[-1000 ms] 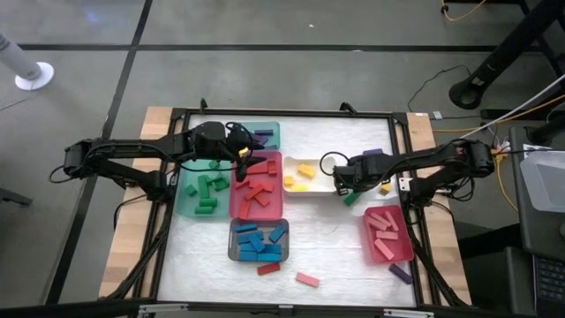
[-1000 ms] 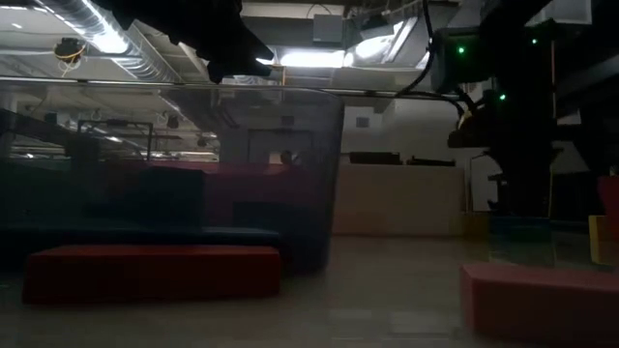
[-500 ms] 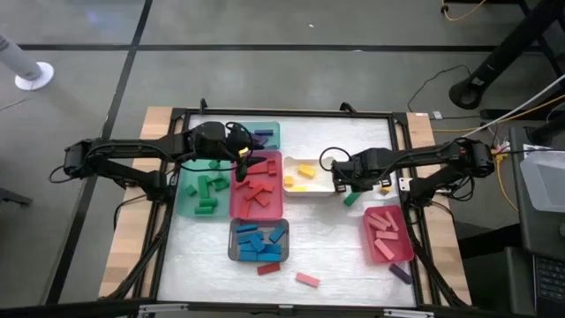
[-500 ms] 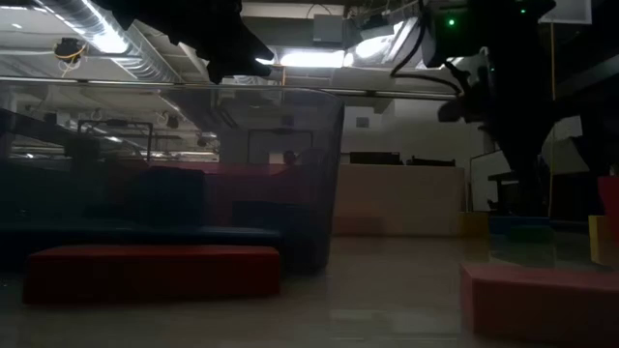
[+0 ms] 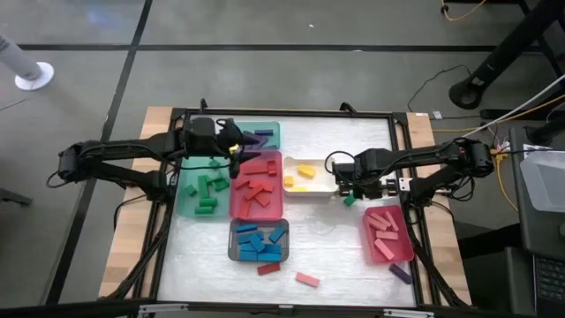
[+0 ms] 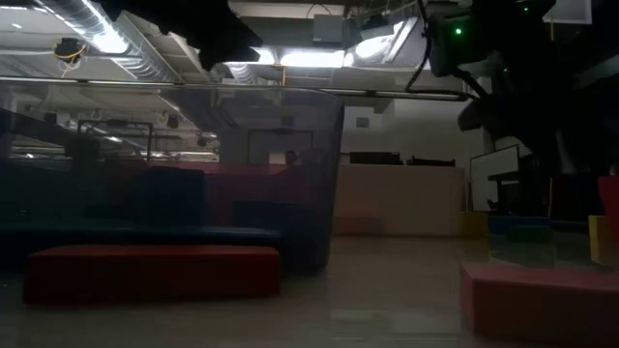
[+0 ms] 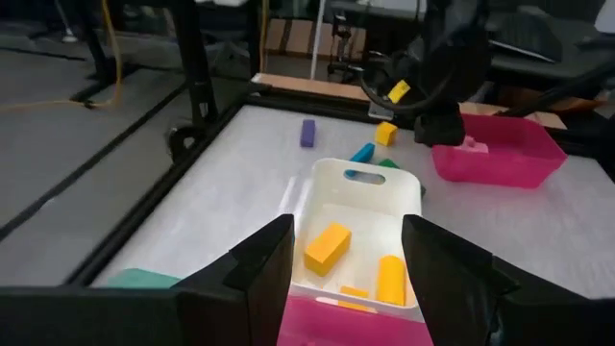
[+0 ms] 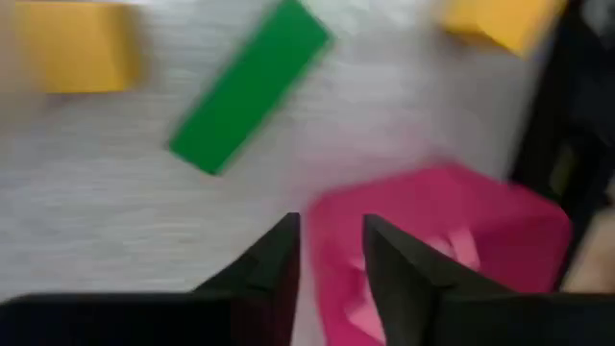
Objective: Sort blocks
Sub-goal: Put the green block into the bottom green bin
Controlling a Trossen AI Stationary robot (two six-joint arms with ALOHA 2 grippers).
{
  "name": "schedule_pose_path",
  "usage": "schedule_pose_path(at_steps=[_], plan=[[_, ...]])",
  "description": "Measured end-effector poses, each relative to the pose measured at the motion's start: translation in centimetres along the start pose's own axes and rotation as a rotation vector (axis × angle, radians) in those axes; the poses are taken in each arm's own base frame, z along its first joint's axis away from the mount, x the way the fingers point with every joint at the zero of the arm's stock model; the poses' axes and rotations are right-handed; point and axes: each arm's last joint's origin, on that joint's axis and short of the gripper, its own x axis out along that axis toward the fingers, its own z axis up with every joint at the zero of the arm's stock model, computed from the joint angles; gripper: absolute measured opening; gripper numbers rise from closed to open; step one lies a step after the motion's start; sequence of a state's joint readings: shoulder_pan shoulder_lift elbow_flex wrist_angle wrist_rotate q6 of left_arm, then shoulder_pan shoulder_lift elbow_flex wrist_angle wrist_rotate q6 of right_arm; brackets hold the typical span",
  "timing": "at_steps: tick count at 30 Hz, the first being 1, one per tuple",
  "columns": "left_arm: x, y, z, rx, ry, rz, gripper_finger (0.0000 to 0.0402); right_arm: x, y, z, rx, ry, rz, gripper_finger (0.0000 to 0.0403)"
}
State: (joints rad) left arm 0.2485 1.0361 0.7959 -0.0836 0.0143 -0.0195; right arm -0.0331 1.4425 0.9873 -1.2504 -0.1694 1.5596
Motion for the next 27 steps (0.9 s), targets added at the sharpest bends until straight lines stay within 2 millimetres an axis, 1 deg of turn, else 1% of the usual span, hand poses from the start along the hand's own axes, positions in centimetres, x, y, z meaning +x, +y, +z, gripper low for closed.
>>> schedule_pose_path(at_steps=[4, 7, 11, 15, 17, 20, 23, 27], plan=[[-1.7, 0.9, 0.2, -0.012, 0.003, 0.04, 0.0182, 0.0, -0.6, -0.2, 0.148, 0.057, -0.069, 0.0149], [-2.8, 1.5, 0.0, -0.025, 0.03, 0.074, 0.0182, 0.0, -0.6, -0.2, 0.226, 0.061, -0.071, 0.0163], [-3.5, 2.2, -0.6, -0.01, 0.097, 0.106, 0.0182, 0.0, -0.2, -0.2, 0.281, 0.056, -0.028, 0.0167], [-3.6, 2.5, -1.2, 0.004, 0.159, 0.119, 0.0182, 0.0, 0.4, -0.4, 0.279, 0.064, 0.035, 0.0167], [-3.6, 2.5, -1.4, 0.0, 0.175, 0.122, 0.0182, 0.1, 0.7, -0.7, 0.306, 0.059, 0.061, 0.0167], [-3.6, 2.5, -1.4, -0.002, 0.181, 0.121, 0.0182, 0.2, 0.7, -1.4, 0.401, -0.009, 0.07, 0.0167], [-3.6, 2.5, -1.4, -0.002, 0.18, 0.121, 0.0182, 0.4, 0.6, -1.9, 0.536, -0.108, 0.102, 0.0167], [-3.6, 2.5, -1.4, 0.005, 0.177, 0.121, 0.0182, 0.4, 0.6, -2.0, 0.662, -0.231, 0.171, 0.0167]])
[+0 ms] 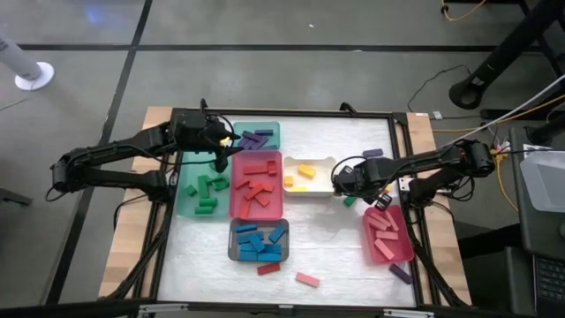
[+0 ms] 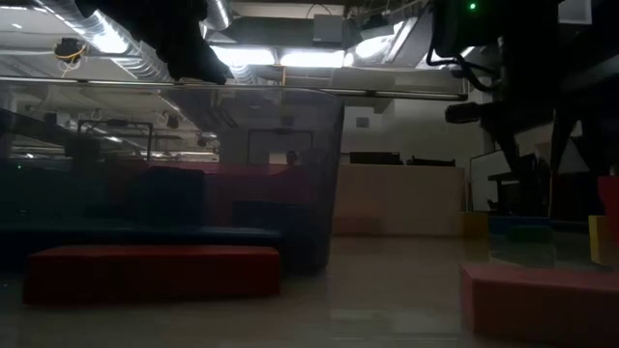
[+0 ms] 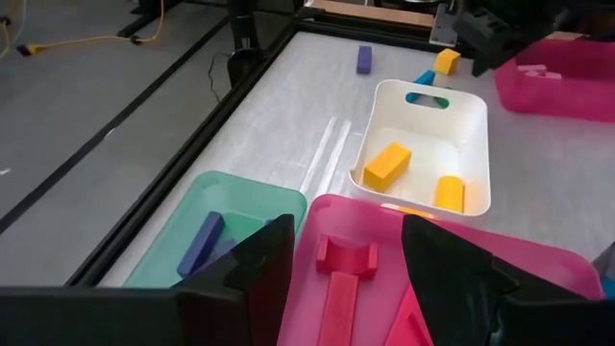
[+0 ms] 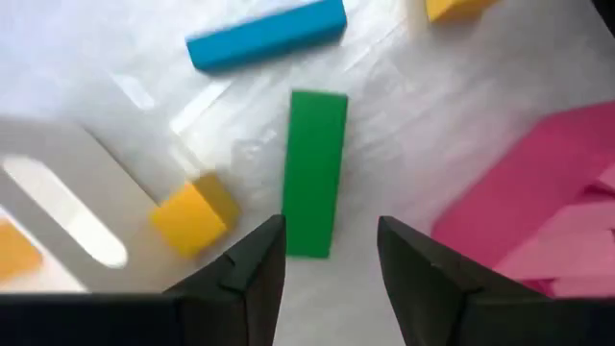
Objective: Sort blocks
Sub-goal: Put the green block into the bottom green bin
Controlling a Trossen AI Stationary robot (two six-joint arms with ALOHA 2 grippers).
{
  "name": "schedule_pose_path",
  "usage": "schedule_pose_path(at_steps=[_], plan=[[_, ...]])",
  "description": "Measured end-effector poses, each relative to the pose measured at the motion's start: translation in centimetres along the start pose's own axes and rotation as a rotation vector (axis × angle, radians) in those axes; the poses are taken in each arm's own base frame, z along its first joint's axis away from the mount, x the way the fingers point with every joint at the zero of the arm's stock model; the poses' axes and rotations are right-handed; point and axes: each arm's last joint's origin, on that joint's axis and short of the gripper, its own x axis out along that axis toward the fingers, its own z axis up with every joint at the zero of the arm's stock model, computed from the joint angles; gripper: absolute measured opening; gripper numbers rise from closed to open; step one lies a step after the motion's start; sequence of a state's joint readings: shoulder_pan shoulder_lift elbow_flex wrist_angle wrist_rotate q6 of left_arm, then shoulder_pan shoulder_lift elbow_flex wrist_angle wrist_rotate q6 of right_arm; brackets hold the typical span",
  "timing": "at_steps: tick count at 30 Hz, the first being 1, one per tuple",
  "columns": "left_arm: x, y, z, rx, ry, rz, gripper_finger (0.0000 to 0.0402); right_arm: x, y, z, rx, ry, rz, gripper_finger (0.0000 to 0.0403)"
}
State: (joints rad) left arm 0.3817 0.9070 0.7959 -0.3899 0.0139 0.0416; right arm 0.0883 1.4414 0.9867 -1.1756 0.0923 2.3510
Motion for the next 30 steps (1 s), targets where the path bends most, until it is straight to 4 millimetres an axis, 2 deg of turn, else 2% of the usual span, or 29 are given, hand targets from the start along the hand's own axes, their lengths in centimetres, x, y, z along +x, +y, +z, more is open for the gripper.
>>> schedule_pose_path(at_steps=[12, 30], plan=[[0.0, 0.0, 0.0, 0.012, 0.001, 0.0, 0.0182, 0.3, 0.2, 0.3, 0.025, -0.095, 0.047, 0.0167], [0.0, 0.0, 0.0, 0.007, 0.001, 0.0, 0.0182, 3.5, 1.2, -0.9, 0.027, -0.169, -0.11, 0.0167]])
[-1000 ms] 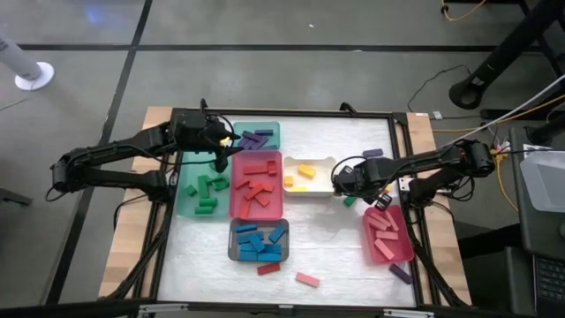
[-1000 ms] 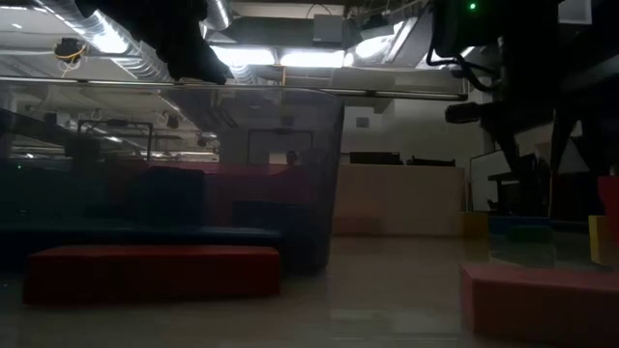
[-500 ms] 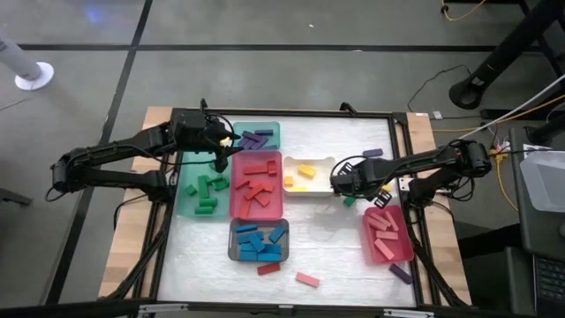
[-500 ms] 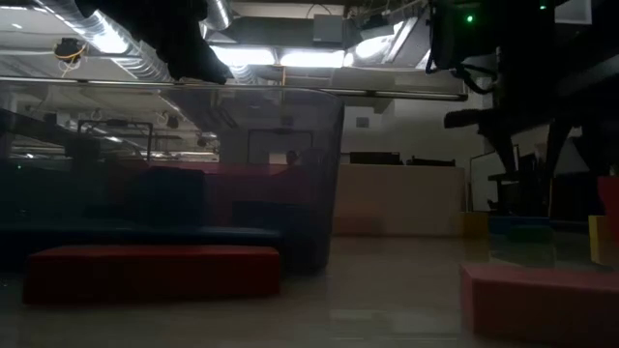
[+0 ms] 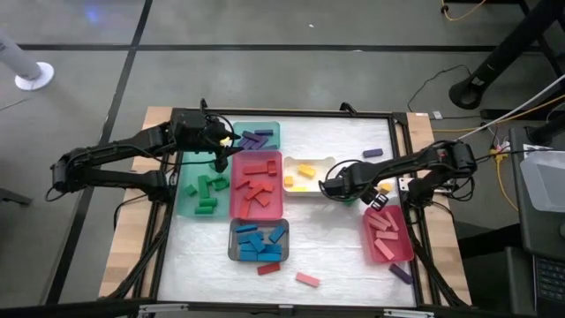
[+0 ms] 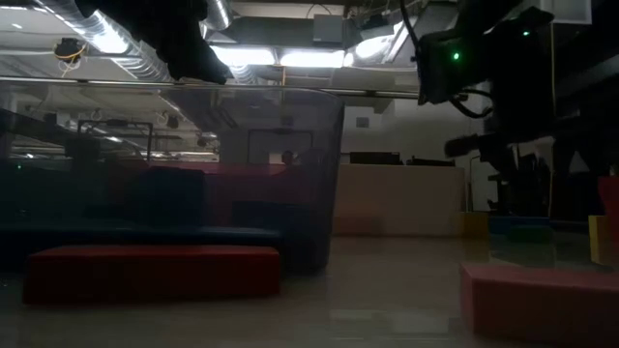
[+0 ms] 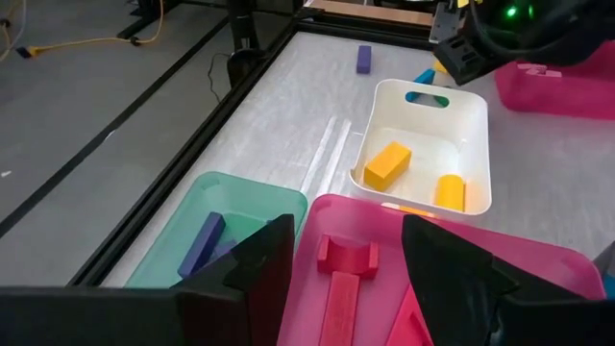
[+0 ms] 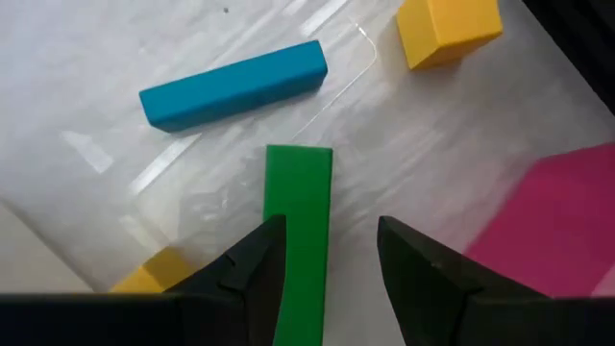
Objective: Sort blocks
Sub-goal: Put the green block into the bottom green bin
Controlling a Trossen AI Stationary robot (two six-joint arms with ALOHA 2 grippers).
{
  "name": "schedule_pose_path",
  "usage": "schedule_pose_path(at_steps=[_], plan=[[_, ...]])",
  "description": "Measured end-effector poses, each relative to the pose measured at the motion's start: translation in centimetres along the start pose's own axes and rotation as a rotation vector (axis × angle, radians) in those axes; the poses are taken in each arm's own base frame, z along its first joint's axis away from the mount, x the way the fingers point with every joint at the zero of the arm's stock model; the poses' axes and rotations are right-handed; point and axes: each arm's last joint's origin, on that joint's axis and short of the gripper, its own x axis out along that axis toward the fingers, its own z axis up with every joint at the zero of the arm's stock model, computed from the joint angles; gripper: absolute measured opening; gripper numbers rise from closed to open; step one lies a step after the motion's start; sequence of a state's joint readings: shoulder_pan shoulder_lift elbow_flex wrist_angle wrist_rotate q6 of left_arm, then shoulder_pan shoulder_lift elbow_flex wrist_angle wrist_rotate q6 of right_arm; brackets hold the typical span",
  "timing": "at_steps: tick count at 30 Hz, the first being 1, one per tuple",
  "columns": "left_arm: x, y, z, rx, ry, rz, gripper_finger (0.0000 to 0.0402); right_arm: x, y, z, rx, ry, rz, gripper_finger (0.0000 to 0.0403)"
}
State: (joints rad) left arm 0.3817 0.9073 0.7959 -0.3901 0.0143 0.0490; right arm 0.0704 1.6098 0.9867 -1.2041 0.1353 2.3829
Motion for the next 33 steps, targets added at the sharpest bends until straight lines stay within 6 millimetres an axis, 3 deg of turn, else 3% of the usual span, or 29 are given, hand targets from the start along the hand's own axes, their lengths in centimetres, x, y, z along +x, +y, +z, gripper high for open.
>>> schedule_pose_path(at_steps=[13, 17, 24, 33], plan=[[0.0, 0.0, 0.0, 0.0, 0.004, -0.001, 0.0182, 0.9, 1.1, -0.1, 0.024, -0.04, 0.03, 0.0167], [0.0, 0.0, -0.1, 0.001, 0.015, -0.001, 0.0182, 1.7, 0.6, 0.3, 0.026, -0.025, -0.007, 0.0167], [0.0, 0.0, -0.2, 0.003, 0.02, -0.001, 0.0182, 3.4, 0.5, 0.0, 0.057, 0.073, 0.076, 0.0167], [0.0, 0.0, -0.2, 0.003, 0.019, -0.001, 0.0182, 3.8, 0.1, 0.2, 0.039, 0.069, 0.038, 0.0167]])
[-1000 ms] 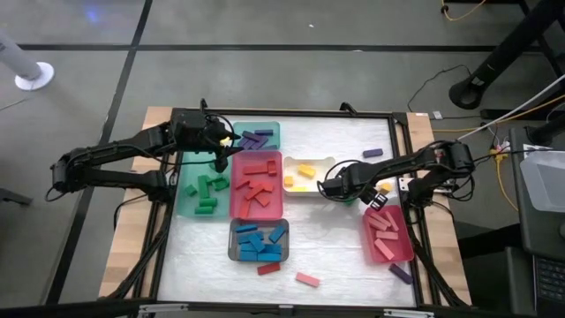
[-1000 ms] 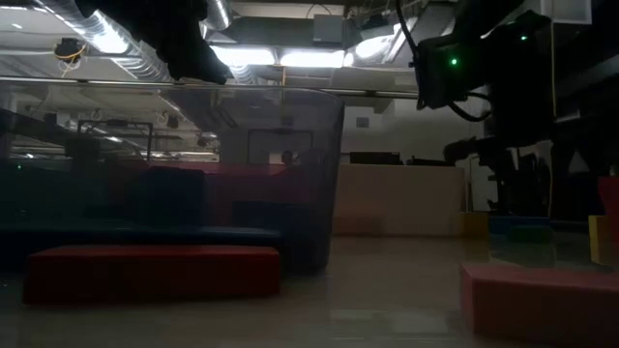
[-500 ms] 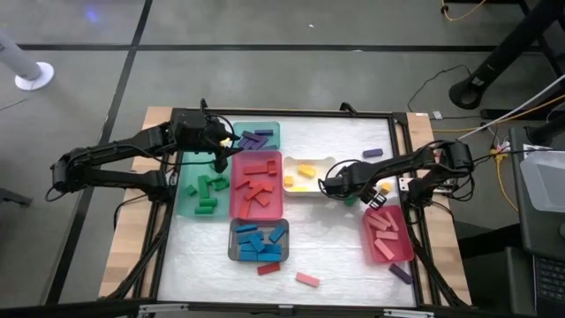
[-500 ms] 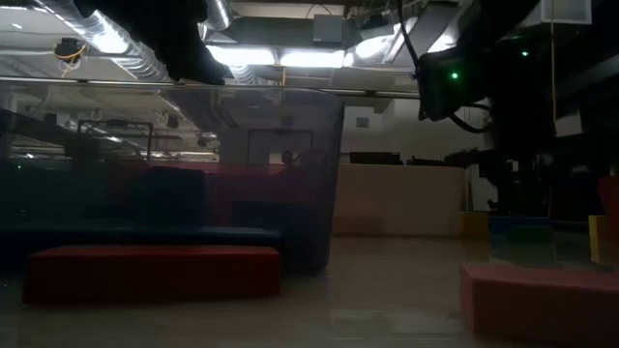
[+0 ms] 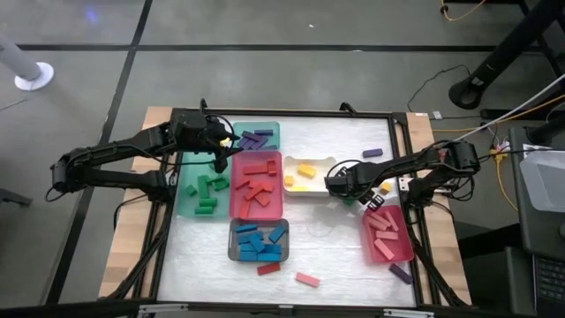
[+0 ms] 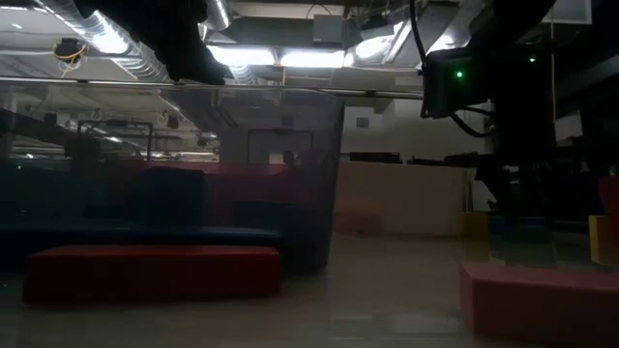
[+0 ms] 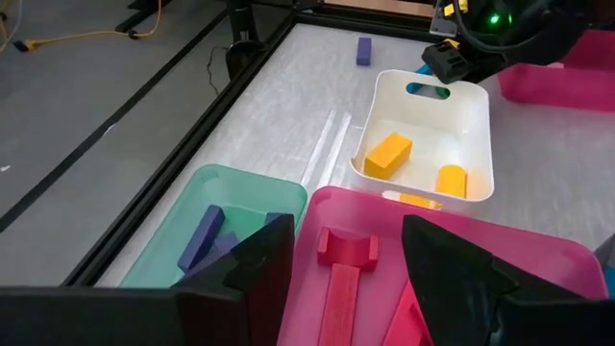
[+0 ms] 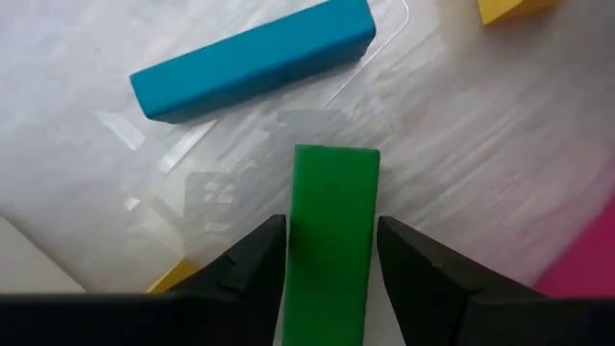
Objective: Sort blocks
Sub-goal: Put the green block into the bottom green bin
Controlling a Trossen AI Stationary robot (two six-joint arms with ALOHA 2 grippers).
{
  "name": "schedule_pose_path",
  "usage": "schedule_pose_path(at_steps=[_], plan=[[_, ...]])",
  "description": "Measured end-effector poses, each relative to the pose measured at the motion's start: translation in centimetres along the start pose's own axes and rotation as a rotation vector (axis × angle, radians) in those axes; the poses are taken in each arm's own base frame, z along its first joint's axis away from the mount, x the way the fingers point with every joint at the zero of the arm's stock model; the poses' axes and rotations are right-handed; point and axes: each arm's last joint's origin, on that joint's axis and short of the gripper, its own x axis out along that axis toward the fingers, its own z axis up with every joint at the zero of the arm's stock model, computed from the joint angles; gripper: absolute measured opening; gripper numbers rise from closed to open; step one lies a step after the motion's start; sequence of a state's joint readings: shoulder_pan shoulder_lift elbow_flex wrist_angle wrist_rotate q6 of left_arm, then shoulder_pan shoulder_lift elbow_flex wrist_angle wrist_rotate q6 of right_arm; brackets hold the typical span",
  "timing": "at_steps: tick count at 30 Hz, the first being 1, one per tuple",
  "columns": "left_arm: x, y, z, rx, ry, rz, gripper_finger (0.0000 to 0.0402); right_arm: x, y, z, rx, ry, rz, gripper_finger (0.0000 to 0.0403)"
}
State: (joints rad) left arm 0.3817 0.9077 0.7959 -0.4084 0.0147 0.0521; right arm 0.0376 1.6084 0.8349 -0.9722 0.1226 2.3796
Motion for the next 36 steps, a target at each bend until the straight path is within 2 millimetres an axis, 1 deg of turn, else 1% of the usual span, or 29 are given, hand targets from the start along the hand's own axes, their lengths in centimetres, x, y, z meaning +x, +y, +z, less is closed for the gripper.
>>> schedule_pose_path(at_steps=[5, 11, 30, 33, 36], plan=[[0.0, 0.0, 0.0, -0.003, 0.0, 0.0, 0.0182, 0.1, -0.3, 0.2, -0.012, -0.009, -0.041, 0.0167], [0.0, 0.0, 0.0, -0.002, 0.0, 0.0, 0.0182, 1.0, -0.7, 0.2, -0.021, 0.023, -0.089, 0.0167], [0.0, 0.0, 0.0, 0.0, 0.0, 0.0, 0.0182, 1.0, -0.6, 0.2, -0.016, 0.018, -0.048, 0.0167], [0.0, 0.0, 0.0, 0.0, 0.0, 0.0, 0.0182, 1.0, -0.6, 0.2, -0.017, 0.017, -0.046, 0.016], [0.0, 0.0, 0.0, 0.0, 0.0, 0.0, 0.0182, 0.9, -0.5, 0.2, -0.017, 0.02, -0.043, 0.0142]])
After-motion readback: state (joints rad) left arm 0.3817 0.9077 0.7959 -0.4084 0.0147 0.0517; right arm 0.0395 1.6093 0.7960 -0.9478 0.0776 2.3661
